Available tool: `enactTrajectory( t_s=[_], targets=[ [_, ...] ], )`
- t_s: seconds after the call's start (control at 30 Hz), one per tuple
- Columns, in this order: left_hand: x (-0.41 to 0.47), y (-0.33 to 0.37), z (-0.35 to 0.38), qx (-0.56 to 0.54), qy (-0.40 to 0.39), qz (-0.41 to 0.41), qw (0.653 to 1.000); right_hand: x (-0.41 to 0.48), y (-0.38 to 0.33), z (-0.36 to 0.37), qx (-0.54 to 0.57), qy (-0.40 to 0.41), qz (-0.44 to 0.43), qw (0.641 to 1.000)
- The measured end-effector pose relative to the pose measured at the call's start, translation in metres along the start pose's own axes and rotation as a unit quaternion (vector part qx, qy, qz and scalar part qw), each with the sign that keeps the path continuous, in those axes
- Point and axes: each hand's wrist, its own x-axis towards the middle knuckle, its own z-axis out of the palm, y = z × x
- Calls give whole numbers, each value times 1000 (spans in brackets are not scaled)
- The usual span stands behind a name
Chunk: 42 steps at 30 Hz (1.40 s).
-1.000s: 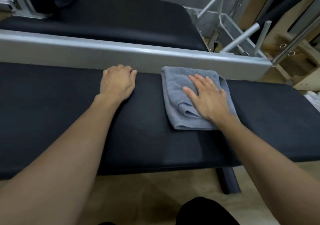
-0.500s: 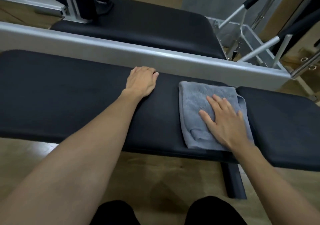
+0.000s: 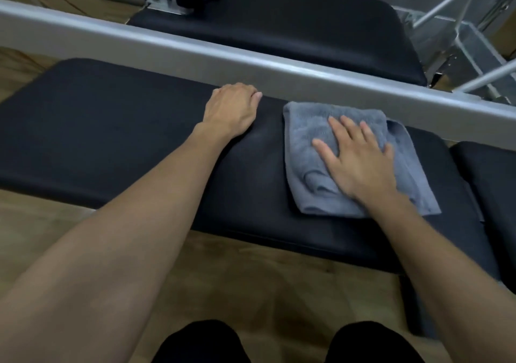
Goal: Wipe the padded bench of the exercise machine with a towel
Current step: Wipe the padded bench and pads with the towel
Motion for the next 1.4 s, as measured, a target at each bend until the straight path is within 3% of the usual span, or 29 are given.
enactTrajectory(
  t_s=[0.13,0.27,0.6,0.83,1.2,1.4],
  targets=[
    [0,-24,-9,13,-12,-23,1000,74,-9,7,3,10,6,1000],
    [-10,-38,-24,30,-34,-43,998,83,-16,6,-6,2,28,1000],
    [-32,-31,-45,47,-80,-44,995,-60,-58,-11,-20,-25,-13,999],
    [-23,-51,-40,67,-32,-8,997,-125,-105,-7,-34,-44,-13,998],
    [13,-85,-29,-33,25,-11,999,81,-121,27,15,-15,-6,1000],
    [1,-67,-32,24,10,-23,999,102,-128,21,-7,-15,19,1000]
  ],
)
